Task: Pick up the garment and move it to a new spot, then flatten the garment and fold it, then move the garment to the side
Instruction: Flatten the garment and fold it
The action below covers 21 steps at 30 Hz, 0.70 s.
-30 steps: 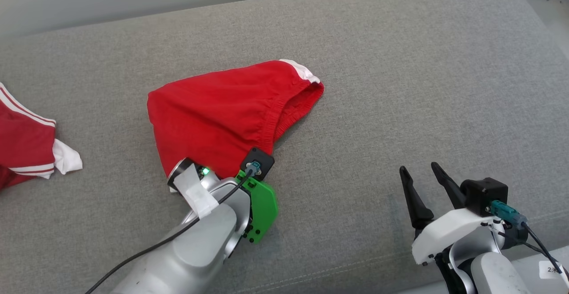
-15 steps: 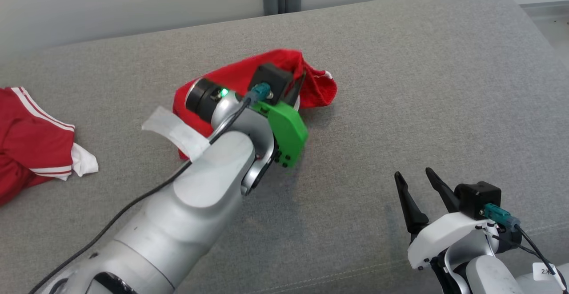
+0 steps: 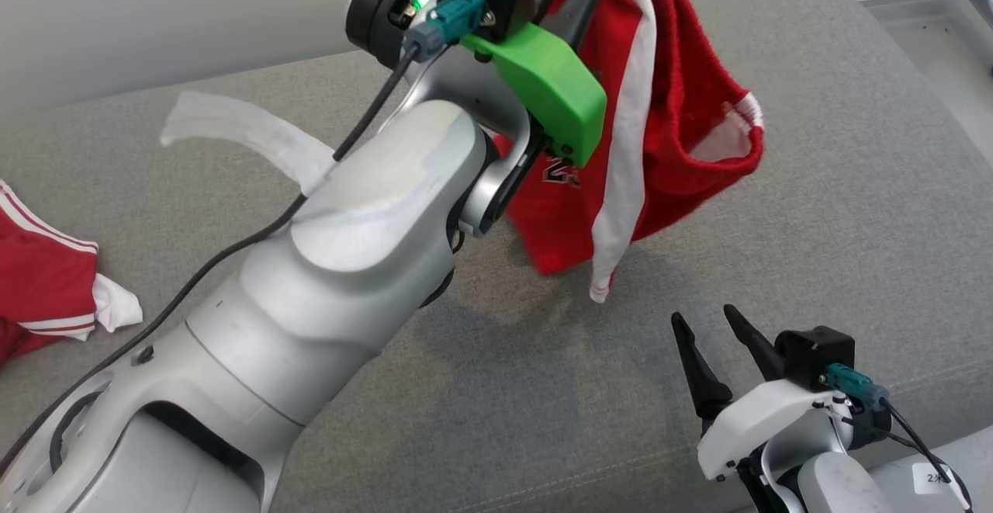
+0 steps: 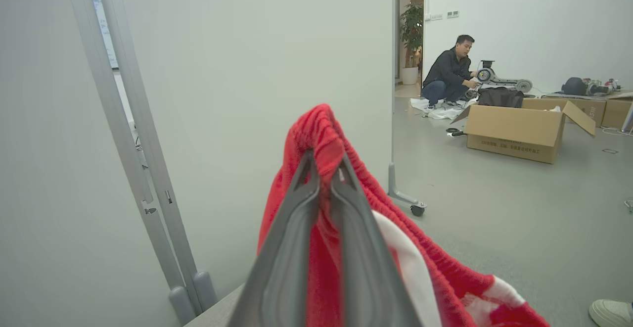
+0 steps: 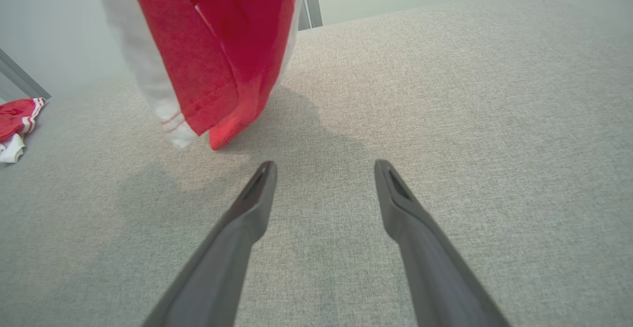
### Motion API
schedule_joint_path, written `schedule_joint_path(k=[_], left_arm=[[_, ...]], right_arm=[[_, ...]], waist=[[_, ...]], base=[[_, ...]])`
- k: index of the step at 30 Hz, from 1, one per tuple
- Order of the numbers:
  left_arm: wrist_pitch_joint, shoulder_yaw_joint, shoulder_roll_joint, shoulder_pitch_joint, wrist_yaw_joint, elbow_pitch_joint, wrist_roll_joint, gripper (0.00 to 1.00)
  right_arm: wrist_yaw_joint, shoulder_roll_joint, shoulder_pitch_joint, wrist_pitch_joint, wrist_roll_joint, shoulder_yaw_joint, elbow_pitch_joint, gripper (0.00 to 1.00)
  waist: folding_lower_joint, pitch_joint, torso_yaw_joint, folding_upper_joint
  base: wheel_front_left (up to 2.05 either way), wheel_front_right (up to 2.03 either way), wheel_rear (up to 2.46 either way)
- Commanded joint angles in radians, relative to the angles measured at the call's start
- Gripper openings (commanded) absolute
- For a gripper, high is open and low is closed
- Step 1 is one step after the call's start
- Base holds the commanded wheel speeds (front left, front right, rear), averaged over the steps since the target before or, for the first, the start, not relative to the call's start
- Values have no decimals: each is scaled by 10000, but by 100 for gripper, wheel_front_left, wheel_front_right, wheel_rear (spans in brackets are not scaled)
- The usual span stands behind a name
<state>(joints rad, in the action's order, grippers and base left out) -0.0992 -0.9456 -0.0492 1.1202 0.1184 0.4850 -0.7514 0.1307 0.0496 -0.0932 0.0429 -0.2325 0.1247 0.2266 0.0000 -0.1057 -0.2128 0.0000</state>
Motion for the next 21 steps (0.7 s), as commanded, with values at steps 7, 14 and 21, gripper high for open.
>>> schedule_joint_path(k=[7,14,21], left_arm=[[-346,348,-43,-302,1086,1037,-1019,0],[-561,699,-800,-2029,1333,3166,-1633,0],[-1038,987,-1576,-3064,1140,4528,-1898,0]], right_arm=[[1,19,-209,184,-57,-72,138,100],[1,19,-171,156,99,-175,127,100],[1,19,-84,-65,293,-149,-65,100]], waist=[[0,-116,94,0],[0,-74,474,0],[0,13,890,0]], base=[[0,0,0],[0,0,0],[0,0,0]])
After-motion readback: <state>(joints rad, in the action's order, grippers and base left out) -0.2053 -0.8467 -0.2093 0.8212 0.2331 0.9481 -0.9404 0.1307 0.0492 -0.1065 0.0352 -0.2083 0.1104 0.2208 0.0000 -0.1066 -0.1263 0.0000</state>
